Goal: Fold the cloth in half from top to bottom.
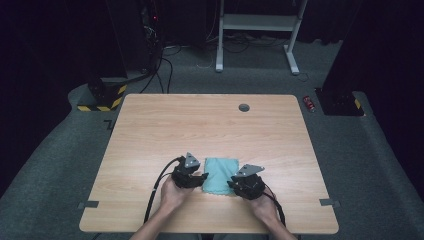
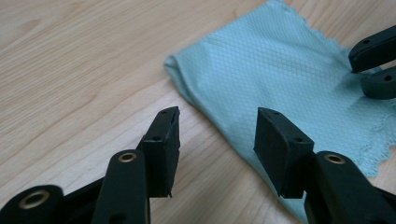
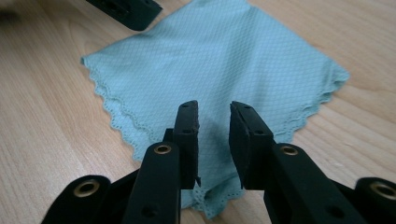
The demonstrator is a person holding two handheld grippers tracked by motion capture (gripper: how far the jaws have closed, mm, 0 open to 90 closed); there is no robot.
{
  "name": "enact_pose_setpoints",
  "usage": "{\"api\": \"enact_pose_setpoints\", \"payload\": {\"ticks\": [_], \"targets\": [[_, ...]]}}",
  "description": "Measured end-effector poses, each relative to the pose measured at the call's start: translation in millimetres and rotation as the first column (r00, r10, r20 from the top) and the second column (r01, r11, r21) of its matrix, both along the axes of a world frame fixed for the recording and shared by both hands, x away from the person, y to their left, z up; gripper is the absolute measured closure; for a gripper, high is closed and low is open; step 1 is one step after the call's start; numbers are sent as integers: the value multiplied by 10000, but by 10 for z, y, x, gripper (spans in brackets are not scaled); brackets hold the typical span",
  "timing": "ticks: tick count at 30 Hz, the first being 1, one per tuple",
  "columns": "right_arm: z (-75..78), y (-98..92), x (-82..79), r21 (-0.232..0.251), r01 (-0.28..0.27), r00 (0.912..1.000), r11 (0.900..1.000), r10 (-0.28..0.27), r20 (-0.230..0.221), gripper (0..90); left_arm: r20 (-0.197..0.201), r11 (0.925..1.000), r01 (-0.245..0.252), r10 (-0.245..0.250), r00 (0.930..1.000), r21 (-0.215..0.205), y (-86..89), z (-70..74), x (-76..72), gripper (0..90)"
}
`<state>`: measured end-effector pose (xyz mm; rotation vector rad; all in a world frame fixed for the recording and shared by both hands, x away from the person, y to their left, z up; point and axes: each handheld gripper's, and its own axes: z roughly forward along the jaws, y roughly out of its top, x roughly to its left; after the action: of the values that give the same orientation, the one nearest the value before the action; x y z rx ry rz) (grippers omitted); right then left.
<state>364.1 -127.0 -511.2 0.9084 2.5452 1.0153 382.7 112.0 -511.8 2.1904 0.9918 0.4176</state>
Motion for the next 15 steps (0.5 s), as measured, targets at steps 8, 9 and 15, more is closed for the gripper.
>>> {"api": "enact_pose_setpoints", "payload": {"ticks": [8,9,15], "targets": [[-19,-137,-27,155,50,10000,9999,-50,-3,720,25,9970,-722,723,9974,-281,88,49,167,506],[-7,-133,-15,271,75,10000,9996,-76,50,720,96,9963,-716,721,9974,-470,67,67,191,505],[-6,-98,197,625,635,9980,9960,-635,-14,703,218,9959,-17,37,9998,-900,-137,71,408,486]]}}
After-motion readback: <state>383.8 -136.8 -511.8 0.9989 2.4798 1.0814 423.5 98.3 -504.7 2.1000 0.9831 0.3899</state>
